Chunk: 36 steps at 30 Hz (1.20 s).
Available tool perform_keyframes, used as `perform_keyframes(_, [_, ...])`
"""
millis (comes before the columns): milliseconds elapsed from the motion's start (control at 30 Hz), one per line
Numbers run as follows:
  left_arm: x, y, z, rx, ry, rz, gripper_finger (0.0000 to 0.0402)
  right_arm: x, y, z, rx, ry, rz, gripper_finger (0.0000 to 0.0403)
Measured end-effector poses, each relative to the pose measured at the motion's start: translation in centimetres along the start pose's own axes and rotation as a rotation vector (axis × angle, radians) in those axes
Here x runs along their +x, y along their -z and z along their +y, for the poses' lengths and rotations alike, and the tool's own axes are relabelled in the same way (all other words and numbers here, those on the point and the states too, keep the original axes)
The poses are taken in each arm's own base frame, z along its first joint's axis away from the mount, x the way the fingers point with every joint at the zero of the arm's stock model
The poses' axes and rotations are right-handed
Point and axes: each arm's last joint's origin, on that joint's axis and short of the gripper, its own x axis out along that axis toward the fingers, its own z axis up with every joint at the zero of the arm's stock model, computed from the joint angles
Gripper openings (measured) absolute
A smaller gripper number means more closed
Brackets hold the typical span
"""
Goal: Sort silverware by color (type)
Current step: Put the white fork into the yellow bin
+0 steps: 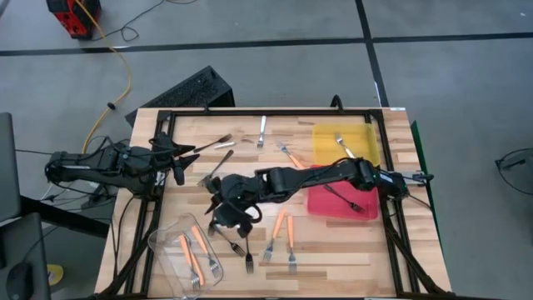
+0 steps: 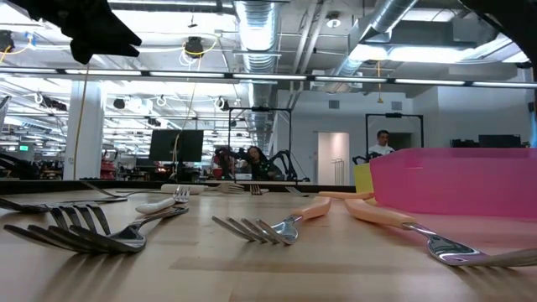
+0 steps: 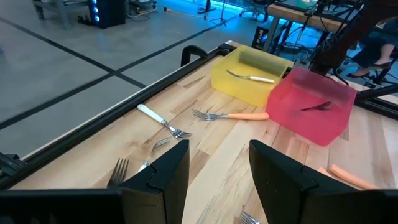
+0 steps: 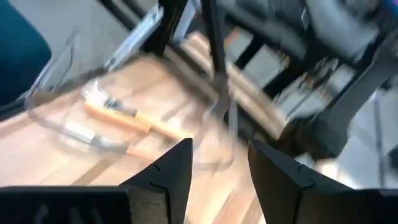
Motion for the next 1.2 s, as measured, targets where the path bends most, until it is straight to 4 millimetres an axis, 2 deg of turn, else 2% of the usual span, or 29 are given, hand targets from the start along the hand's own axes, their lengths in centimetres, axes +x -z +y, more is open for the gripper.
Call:
perform_keyframes(267, [0.0, 0.0, 0.0, 0.02, -0.001, 0.002, 0.0151, -2.1, 1.7, -0.2, 0.138, 0.075, 0.304, 0.0175])
perform_keyframes(533, [0.0, 0.3, 0.1, 0.035, -0.009, 0.024, 0.0151, -3.1, 4.4, -0.3, 0.453, 0.065, 0.519, 0.0175])
perform_keyframes(667, [0.0, 0.3, 0.1, 0.037, -0.011, 0.028, 0.0151, -2.5, 6.0, -0.4, 0.598, 0.083, 0.601, 0.0175])
perform_keyframes(767, [0.0, 0.4, 0.2, 0.044, -0.015, 0.039, 0.0151, -1.0, 7.1, -0.3, 0.65, 0.098, 0.612, 0.0175])
perform_keyframes(833, [0.0, 0.4, 0.2, 0.045, -0.016, 0.04, 0.0151, 0.1, 7.7, 0.2, 0.599, 0.074, 0.626, 0.0175])
perform_keyframes(1033, [0.0, 0.4, 0.2, 0.045, -0.016, 0.04, 0.0151, 4.0, 9.8, 2.3, 0.28, -0.068, 0.656, 0.0175])
perform_keyframes(1200, [0.0, 0.5, 0.2, 0.046, -0.016, 0.042, 0.0151, 5.7, 10.4, 3.8, 0.011, -0.176, 0.65, 0.0175])
